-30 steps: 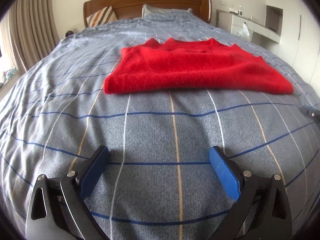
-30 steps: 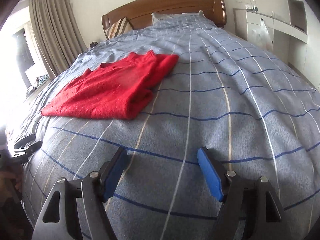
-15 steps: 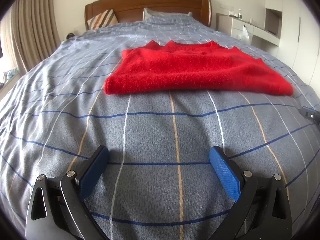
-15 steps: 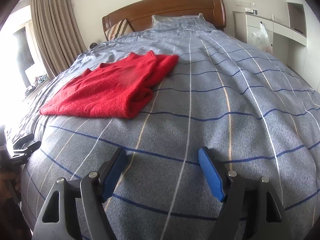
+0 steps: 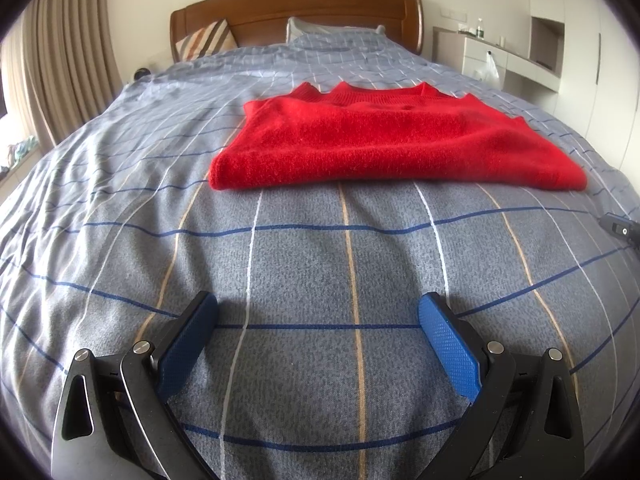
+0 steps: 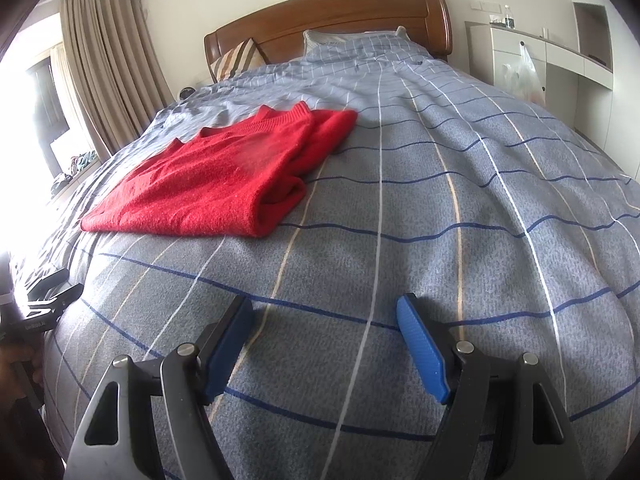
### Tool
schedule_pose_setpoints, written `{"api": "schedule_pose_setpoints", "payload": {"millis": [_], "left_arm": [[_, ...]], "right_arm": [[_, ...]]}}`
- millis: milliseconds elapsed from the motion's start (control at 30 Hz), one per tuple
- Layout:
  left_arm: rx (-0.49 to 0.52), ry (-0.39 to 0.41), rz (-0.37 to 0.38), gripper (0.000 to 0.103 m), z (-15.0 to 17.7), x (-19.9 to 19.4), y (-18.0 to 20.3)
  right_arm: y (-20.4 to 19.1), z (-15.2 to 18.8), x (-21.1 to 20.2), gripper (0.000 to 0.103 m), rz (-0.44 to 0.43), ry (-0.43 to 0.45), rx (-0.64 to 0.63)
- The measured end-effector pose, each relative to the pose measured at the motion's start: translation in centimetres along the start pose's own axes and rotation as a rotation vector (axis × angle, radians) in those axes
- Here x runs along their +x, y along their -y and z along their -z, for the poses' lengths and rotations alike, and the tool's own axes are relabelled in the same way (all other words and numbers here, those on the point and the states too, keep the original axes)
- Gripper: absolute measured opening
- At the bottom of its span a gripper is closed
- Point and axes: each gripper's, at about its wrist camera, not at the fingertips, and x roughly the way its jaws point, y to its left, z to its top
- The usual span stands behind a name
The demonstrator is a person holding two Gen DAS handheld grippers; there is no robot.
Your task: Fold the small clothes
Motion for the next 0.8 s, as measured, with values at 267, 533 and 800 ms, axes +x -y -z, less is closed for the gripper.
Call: {"api": "schedule_pose_setpoints", "payload": {"millis": [267,533,800], "left_arm": [[-0.01,-0.01,0.009,0.1,0.0,-1.4,-0.3],[-0.041,0.038,0.082,0.1,1.3,-4.9,-1.9],[-0.143,0.059,0.061,0.1,0.9,-4.7,-4.6]], "right_arm": [[-0.4,-0.9,0.2,0.075,0.03,-0.063,-0.014],[0.3,-9.2,1.2,0.075,-0.166,-0.085,0.159],[0.4,-11.8,11.6,0.031,-0.18,-0.268,0.405]]}}
